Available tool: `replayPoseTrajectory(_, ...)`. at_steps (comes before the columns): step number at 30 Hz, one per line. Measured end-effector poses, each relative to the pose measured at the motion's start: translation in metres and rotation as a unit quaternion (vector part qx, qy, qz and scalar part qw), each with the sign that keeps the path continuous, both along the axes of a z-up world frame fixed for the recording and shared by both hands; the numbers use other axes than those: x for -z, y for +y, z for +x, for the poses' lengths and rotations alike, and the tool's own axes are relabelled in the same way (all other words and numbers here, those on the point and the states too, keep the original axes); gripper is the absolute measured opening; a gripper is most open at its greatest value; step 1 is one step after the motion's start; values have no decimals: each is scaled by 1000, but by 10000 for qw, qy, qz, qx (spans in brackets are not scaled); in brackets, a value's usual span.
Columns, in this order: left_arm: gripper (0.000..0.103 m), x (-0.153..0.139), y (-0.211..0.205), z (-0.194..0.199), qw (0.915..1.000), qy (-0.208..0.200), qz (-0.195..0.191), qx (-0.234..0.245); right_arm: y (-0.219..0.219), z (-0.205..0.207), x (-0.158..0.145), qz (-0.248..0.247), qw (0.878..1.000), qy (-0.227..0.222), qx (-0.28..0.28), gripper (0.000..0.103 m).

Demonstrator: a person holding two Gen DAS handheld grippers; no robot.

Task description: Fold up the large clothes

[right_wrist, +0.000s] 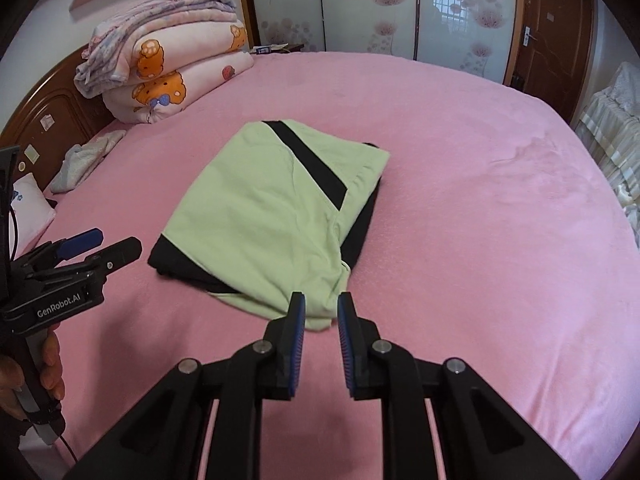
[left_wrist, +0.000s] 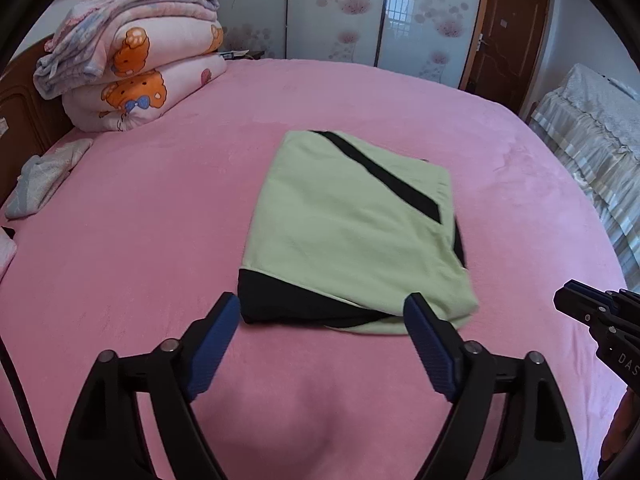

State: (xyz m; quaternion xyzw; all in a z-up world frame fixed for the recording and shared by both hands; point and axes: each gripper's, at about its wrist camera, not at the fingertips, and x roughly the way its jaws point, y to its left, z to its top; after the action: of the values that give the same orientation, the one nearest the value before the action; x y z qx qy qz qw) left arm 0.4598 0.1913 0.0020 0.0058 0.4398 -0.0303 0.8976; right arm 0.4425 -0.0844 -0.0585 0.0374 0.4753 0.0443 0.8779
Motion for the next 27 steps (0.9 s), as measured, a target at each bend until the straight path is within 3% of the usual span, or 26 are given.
replayPoseTrajectory(4, 92, -29, -15, -33, 9999, -43, 100, 22, -14, -33, -27, -35, 9999, -82, 137, 17)
replayPoseTrajectory(9, 93, -51, -28, -69, 9995, 55, 308, 31, -28, -77, -57, -144, 9992, -133, 352, 17)
replayPoseTrajectory(15, 93, -69, -43, -116, 9994, 134, 292, 122, -39, -128, -79, -343, 9979, -189, 510, 17)
replayPoseTrajectory(16, 93, -72, -47, -126, 9994, 165, 269, 150, -41, -137, -81, -399, 9976, -186, 532, 19)
replayPoseTrajectory(21, 95, -74, -66, -166, 9992, 139, 264, 249, -49, -184, -85, -634, 9954, -247, 667, 45)
replayPoseTrajectory(27, 102, -58, -90, -223, 9990, 217, 139, 367, -58, -242, -73, -567, 9948, -239, 814, 48)
